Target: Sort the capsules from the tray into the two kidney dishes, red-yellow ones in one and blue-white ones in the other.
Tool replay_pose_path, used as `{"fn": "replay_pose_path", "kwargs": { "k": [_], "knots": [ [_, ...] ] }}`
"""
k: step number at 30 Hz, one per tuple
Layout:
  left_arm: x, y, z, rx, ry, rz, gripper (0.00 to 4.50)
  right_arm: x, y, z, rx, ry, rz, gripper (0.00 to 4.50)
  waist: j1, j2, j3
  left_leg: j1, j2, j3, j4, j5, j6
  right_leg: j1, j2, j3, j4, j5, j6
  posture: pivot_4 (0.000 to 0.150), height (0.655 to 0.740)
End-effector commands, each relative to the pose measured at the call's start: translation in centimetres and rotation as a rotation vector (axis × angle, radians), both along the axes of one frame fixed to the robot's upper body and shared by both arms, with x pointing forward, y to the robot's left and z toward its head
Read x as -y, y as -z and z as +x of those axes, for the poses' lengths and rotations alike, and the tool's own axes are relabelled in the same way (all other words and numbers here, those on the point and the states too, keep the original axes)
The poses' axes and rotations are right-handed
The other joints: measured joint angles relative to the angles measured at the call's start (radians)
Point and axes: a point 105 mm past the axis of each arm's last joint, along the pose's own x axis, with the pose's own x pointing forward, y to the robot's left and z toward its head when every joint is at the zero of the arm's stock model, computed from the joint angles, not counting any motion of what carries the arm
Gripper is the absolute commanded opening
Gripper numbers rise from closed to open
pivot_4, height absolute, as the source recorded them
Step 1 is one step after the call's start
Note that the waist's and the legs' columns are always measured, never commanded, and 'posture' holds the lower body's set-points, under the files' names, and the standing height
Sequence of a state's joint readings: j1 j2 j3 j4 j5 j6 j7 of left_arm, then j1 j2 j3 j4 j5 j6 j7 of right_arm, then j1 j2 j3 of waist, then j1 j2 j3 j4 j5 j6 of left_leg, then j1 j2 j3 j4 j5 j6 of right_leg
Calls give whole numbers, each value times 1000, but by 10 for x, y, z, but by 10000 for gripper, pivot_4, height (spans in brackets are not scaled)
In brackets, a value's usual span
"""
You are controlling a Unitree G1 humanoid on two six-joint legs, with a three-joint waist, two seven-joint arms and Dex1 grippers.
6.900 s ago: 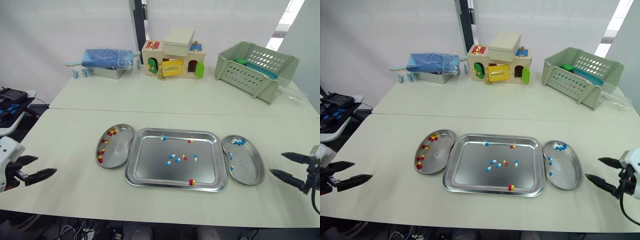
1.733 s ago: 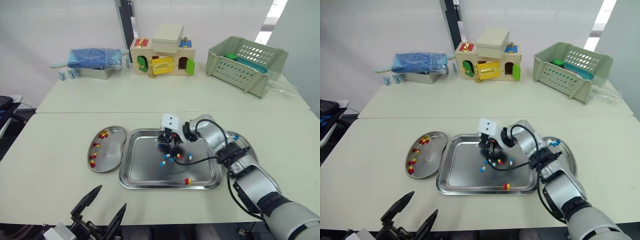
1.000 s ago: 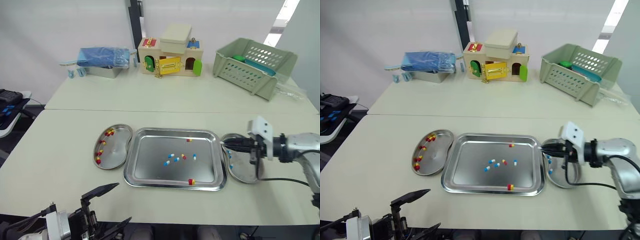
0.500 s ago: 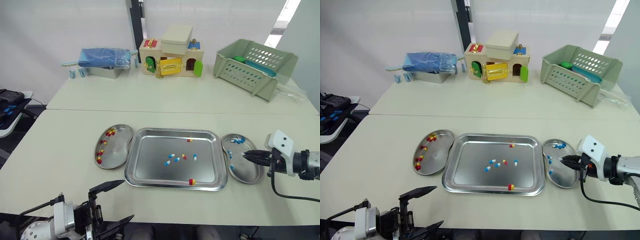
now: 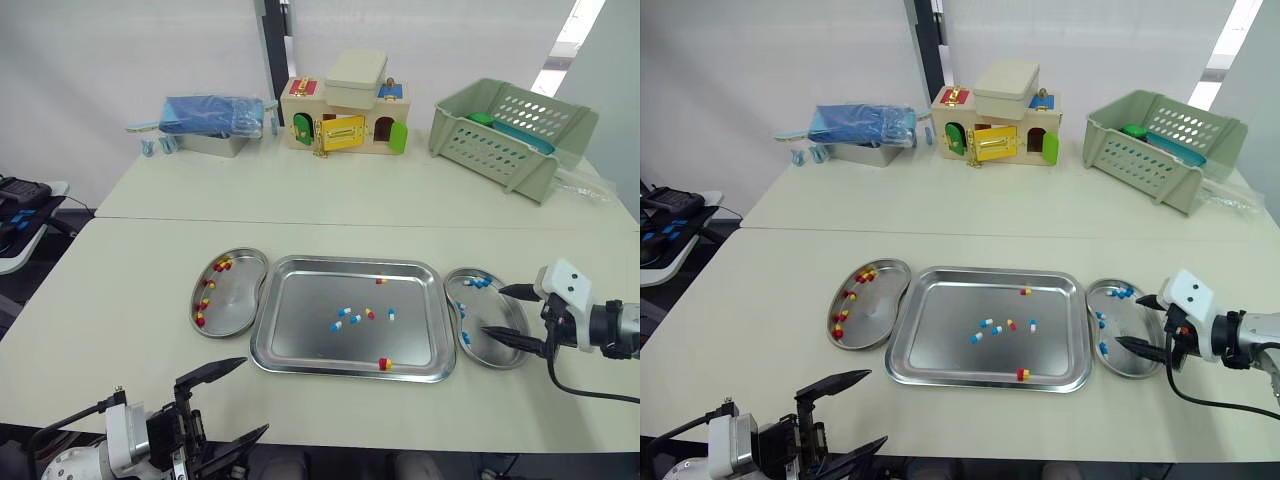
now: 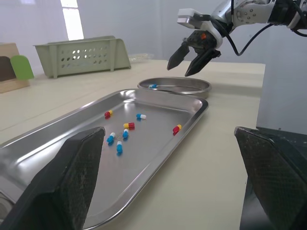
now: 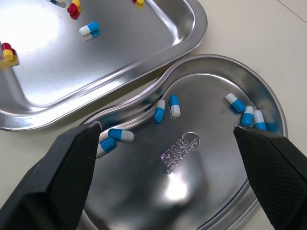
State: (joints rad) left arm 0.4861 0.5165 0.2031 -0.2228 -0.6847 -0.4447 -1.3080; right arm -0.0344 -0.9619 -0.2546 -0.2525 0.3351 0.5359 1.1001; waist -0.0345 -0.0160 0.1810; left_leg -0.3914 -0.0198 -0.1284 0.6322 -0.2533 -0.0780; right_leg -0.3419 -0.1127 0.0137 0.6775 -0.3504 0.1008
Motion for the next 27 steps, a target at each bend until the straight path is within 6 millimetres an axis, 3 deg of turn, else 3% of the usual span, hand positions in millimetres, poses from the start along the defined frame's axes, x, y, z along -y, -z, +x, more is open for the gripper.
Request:
{"fn": "replay_pose_path", "kwargs": {
  "k": [1,5,9,16,21,27],
  "knots": [
    [-4,-6,2,29,-45,7,45000,7,-15,1,53,-5,-5,44549,0,0,0,0,0,0,0,0,0,0,0,0,0,0,0,1500,7400],
    [-24,-8,12,30,-180,14,45000,26,-22,0,71,36,0,44549,2,0,0,0,0,0,0,0,0,0,0,0,0,0,0,1500,7400],
    [-49,-7,12,34,-294,55,45000,59,-26,-6,74,113,-1,44549,2,0,0,0,0,0,0,0,0,0,0,0,0,0,0,1500,7400],
    [-56,-7,3,32,-343,66,45000,116,-23,2,89,280,-26,44549,-1,0,0,6,0,3,-1,0,0,5,0,1,-1,0,0,1500,7400],
    [-61,-4,-6,21,-350,99,45000,129,-24,8,87,292,-56,44549,-4,0,0,8,1,5,-2,0,0,6,0,2,-2,0,0,1500,7400],
    [-58,-3,-7,28,-363,89,45000,126,-21,12,87,261,-74,44549,-4,0,0,8,1,5,-2,0,0,6,0,3,-2,0,0,1500,7400]
  ]
}}
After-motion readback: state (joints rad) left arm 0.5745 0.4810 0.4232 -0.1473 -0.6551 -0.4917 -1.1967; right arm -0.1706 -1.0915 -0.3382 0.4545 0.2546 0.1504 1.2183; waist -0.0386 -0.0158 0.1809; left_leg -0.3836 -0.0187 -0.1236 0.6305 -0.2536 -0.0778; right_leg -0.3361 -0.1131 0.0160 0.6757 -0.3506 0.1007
